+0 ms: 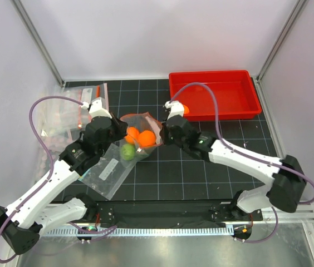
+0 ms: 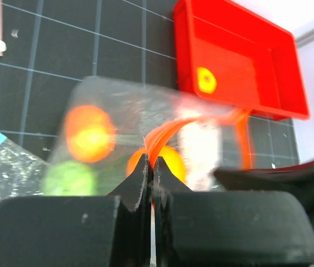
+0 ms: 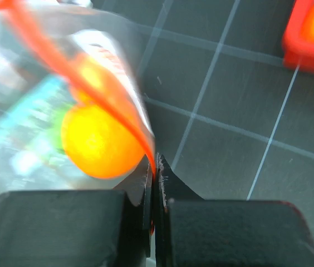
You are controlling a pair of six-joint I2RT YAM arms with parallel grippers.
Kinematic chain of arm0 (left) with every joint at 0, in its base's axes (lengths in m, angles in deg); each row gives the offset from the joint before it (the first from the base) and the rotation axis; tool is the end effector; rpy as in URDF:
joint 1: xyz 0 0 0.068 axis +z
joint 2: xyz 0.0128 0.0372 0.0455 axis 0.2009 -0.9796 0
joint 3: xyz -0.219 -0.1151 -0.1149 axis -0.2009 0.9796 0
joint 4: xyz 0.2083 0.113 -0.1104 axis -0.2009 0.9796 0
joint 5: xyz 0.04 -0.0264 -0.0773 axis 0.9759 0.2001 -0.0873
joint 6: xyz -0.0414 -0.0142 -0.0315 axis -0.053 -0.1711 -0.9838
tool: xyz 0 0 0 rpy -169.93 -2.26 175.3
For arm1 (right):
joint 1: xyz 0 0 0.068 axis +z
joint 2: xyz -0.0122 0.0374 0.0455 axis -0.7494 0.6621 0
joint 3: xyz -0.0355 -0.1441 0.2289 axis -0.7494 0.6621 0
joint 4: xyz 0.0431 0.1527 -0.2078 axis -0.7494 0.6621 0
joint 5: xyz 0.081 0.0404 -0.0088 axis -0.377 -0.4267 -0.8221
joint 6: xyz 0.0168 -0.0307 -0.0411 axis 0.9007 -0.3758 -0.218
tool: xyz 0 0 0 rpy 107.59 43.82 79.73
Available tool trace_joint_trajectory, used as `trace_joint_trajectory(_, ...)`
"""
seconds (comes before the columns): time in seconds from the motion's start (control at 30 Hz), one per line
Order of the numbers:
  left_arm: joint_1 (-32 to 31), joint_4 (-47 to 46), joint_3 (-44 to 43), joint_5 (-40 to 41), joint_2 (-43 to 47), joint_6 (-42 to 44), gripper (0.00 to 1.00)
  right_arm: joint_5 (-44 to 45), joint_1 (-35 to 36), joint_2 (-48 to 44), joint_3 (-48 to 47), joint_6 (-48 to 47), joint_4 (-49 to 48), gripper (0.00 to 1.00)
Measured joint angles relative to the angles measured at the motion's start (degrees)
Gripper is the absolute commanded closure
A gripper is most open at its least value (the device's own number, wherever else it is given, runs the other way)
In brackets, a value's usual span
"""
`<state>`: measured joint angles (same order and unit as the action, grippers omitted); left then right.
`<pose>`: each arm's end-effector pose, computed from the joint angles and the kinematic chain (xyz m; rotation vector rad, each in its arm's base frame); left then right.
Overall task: Place the food in the zip-top bag and seal the zipper
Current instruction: Adjust the zipper food storage bag at the center of the board, then pick up the fake fruit from the bin.
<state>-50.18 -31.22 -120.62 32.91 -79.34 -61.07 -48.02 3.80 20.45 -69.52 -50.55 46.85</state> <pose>0.1692 -0.1165 0.3516 -0.3770 1.9329 -0.5562 0.2038 0.2445 0.2880 -0.2735 2.1189 0.4629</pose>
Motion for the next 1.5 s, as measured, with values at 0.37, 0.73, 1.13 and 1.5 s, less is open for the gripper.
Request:
trace_joint_trajectory(0.37,0.0,-1.0,0.0,-5.9,-0.6,0.0,1.0,-1.7,0.1,-6.1,-18.0,-1.7,5.5,0.99)
trace_joint_trajectory(0.73,0.0,-0.3,0.0,-0.3,2.5,1.2,1.0,-2.3,-0.4,-3.5,-10.2,-2.9,7.1,0.99)
trace_joint_trajectory(1.13,0.0,0.2,0.0,-0.9,-7.3,1.5,0.99,-4.7,-3.5,-1.7,-4.9,-2.8,3.0,0.54)
trace_joint_trajectory(1.5,0.1,0.1,0.0,-0.9,-8.1,1.5,1.0,-5.5,-9.4,-8.0,-2.2,-3.1,2.8,0.14)
